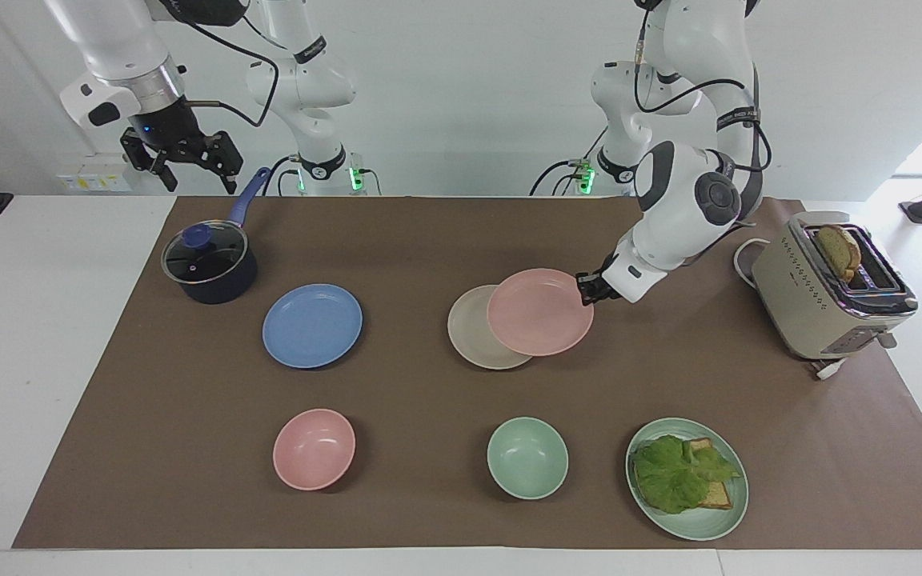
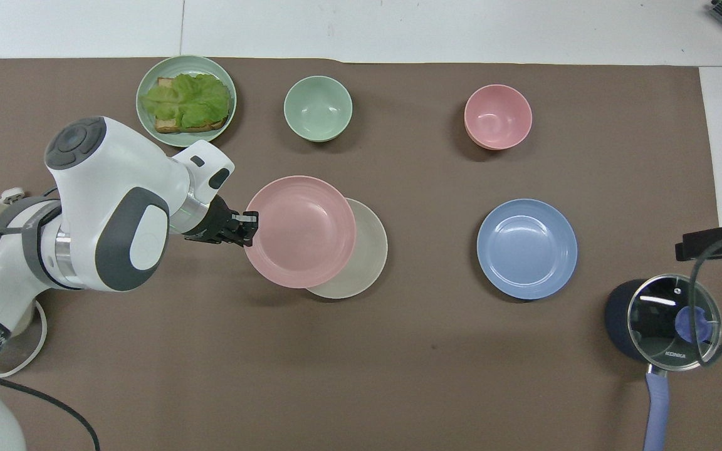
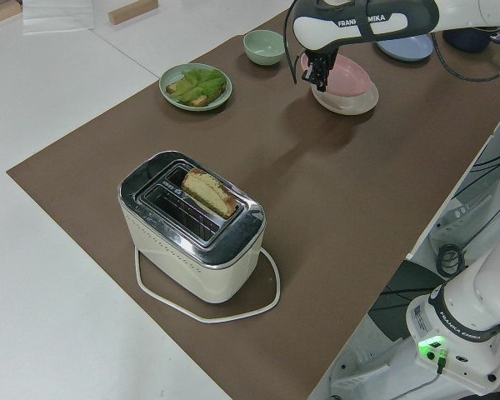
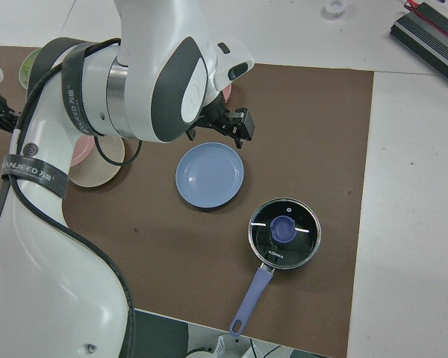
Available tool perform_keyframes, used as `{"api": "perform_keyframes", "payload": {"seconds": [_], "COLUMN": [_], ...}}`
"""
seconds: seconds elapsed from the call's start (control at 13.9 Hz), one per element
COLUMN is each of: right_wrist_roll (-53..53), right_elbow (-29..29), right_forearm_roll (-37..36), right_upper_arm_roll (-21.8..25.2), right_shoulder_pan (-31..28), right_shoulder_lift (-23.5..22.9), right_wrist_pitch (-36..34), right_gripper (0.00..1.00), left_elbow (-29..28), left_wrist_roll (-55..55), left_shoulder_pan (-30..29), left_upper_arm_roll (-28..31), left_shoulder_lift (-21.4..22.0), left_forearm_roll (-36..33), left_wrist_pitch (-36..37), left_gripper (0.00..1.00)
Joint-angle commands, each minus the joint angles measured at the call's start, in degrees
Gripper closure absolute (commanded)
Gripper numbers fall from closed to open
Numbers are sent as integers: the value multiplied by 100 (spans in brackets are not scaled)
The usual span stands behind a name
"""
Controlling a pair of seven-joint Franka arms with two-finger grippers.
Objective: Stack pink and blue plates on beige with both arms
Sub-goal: 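Carry the pink plate with the left gripper onto the beige plate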
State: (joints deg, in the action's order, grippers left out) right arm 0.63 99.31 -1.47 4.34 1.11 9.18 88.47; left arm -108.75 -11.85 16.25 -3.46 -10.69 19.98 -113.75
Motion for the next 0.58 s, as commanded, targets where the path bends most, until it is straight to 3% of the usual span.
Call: {"api": "perform_keyframes", "payload": {"seconds": [0.0, 0.22, 0.51], "right_wrist_roll": [-80, -124, -124], "right_elbow": [80, 159, 378], "right_forearm_roll": [-82, -82, -73], "right_upper_arm_roll": [-38, -47, -47], "right_shoulder_pan": [-66, -67, -67], "right_shoulder_lift": [75, 67, 14], "right_wrist_pitch": [29, 187, 433], "right_gripper": [0, 0, 0], "left_elbow": [-286, -427, -480], "left_wrist_roll": [-124, -291, -309], "left_shoulder_pan": [299, 545, 555], "left_upper_arm_roll": [100, 100, 109], "left_shoulder_lift": [6, -29, -178], "left_forearm_roll": [278, 313, 331], "left_wrist_pitch": [-384, -858, -938], "left_gripper": [100, 100, 100]}}
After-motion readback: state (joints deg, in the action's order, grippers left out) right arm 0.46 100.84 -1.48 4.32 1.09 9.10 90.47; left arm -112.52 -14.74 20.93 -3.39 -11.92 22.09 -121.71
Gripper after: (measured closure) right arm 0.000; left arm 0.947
